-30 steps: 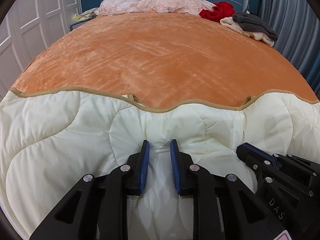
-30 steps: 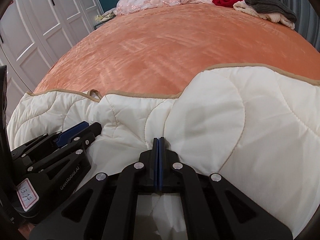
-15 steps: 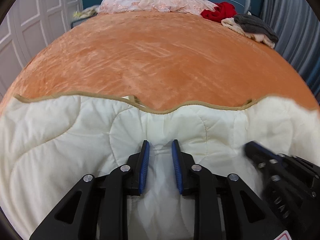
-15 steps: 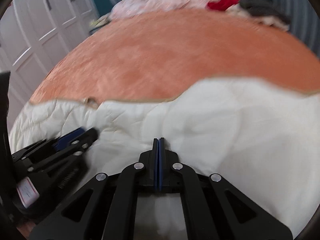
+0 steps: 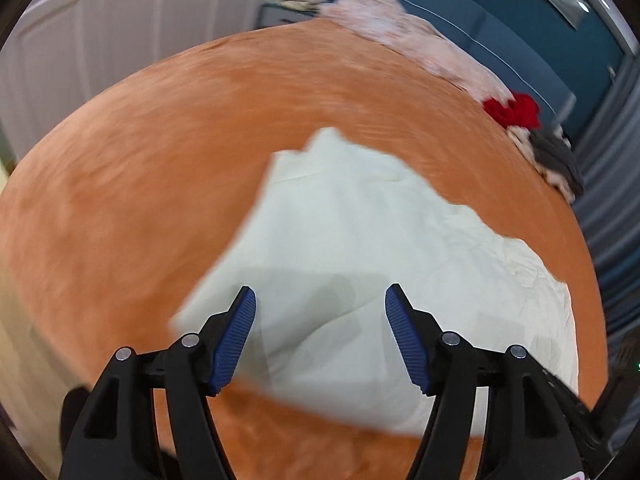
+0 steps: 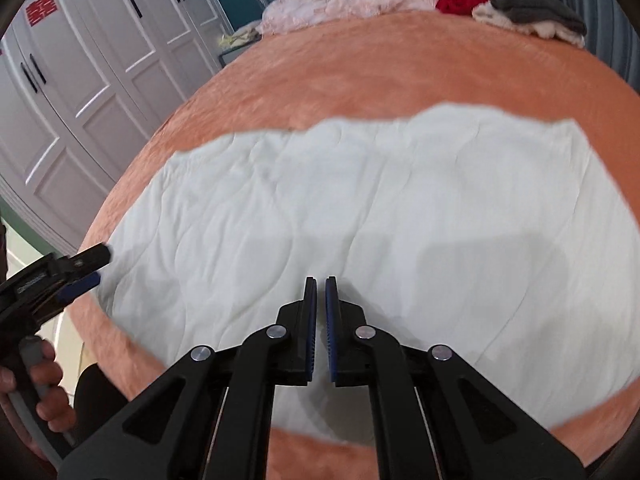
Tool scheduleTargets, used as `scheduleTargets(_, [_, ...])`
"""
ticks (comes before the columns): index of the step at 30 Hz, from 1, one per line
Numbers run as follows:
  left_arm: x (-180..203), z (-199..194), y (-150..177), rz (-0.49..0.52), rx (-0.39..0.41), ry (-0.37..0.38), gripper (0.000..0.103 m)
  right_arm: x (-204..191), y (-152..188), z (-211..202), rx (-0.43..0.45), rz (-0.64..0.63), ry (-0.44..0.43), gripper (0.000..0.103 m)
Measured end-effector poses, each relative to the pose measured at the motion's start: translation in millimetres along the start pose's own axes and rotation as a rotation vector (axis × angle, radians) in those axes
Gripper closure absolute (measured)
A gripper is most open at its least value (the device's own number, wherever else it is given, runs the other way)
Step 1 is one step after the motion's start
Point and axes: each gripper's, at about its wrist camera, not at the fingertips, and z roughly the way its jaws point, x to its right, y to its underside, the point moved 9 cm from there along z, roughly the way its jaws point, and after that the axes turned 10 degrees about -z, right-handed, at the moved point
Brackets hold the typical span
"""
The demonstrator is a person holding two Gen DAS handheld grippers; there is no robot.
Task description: Fold large clothes
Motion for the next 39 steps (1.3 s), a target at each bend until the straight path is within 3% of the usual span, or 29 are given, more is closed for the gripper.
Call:
scheduleTargets(4, [-32.8, -3.6, 9.6, -0.081, -0.027, 0.017, 0.038, -9.7, 15.6, 8.7, -0.036, -0.007, 0.007, 0.098])
scheduleTargets(8, [-56.7, 8.9, 20.9, -0.242, -0.086, 0.065, 0.038, -9.0, 20.7, 18.1, -0.068, -0.017, 0.024, 0.099])
scheduleTargets(12, [-55.0, 28.8, 26.1, -0.326, -0.148, 0.126, 0.038, -5.5, 25.3, 26.9, -0.087, -0.005, 0.018, 0.099])
scheduleTargets(19, [-43.6, 54.7, 18.2, -0.392, -0.152, 0.165, 0.024, -3.6, 29.4, 33.0, -0.091, 0.018, 0.018, 0.101])
scheduleTargets(21, [-36.6, 54.5, 15.9, -0.377, -0.145, 0.151, 0.027, -3.5, 29.6, 33.1, -0.092, 0.022, 0.018, 0.101])
scheduleTargets(25, [-20.5, 30.2, 6.7, -0.300, -0.104, 0.179, 0.073, -4.7, 26.3, 20.1, -0.103, 0.030, 0.025, 0.101])
scheduleTargets(27, [-17.2, 13.5, -1.0, -0.274, -0.091, 0.231, 0.081, -8.0, 29.6, 5.9, -0.104, 0.023, 0.014, 0.101])
scheduleTargets(29, [-13.8, -4.5, -6.0, -0.246, -0.087, 0.272, 0.084, -10.6, 36.8, -4.7, -0.112, 0.006, 0.001, 0.101])
scheduleTargets(34, [6.7, -54.9, -10.3, -0.114, -0.013, 0.280, 0.085, -30.0, 57.9, -6.4, -0.160, -0.021, -0.049, 0.102])
scheduleTargets(39, [68.9, -118.9, -12.4, 0.110, 0.108, 0.294, 0.085, -75.5, 65.8, 6.4, -0.174, -0.085, -0.110, 0.102])
